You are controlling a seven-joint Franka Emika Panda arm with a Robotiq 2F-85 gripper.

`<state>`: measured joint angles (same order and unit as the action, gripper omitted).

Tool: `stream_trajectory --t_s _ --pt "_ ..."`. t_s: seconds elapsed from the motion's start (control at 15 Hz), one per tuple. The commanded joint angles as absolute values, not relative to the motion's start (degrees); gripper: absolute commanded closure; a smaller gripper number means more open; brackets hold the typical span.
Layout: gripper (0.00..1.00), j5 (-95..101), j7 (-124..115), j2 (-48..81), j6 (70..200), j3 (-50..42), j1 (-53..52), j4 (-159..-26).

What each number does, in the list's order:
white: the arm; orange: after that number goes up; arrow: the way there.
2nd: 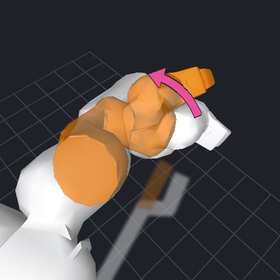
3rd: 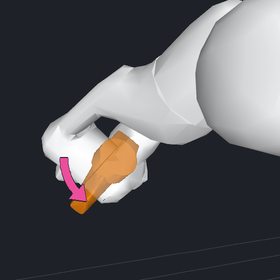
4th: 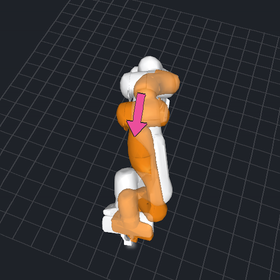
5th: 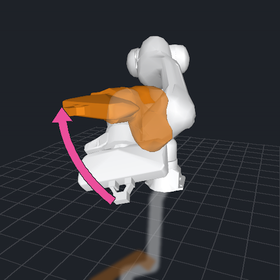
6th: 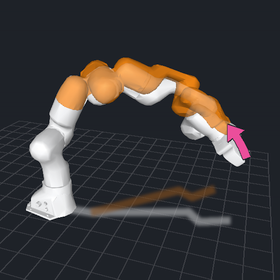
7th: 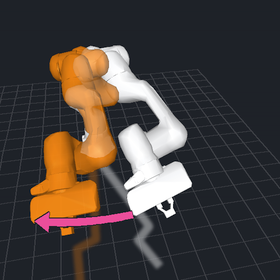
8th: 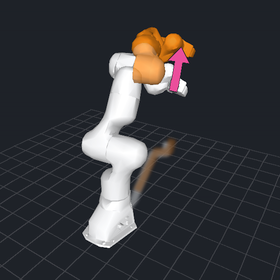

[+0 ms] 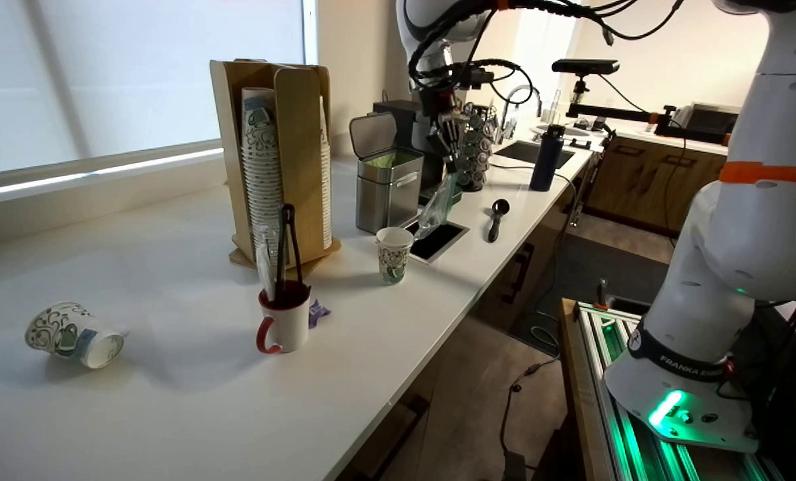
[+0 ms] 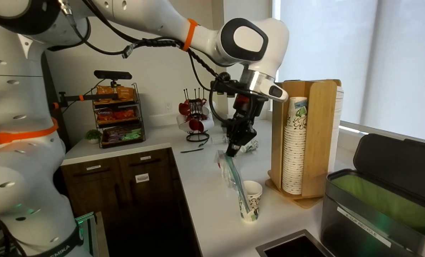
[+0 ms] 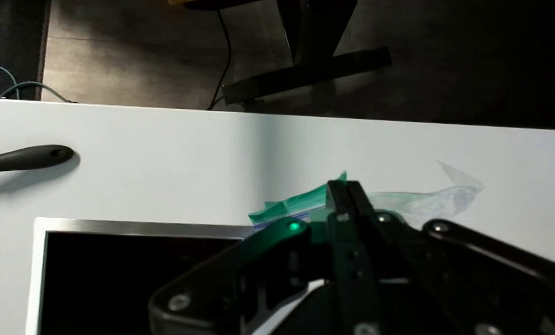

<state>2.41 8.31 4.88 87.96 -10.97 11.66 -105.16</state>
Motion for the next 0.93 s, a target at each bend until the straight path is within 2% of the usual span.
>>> stream_trajectory --t_s 0.0,0.87 --pt "0.99 2.78 6.08 7.01 88.91 -10.59 11.33 -102.43" --pt "0.99 3.72 0.24 18.28 80.9 -8.91 10.1 -89.83"
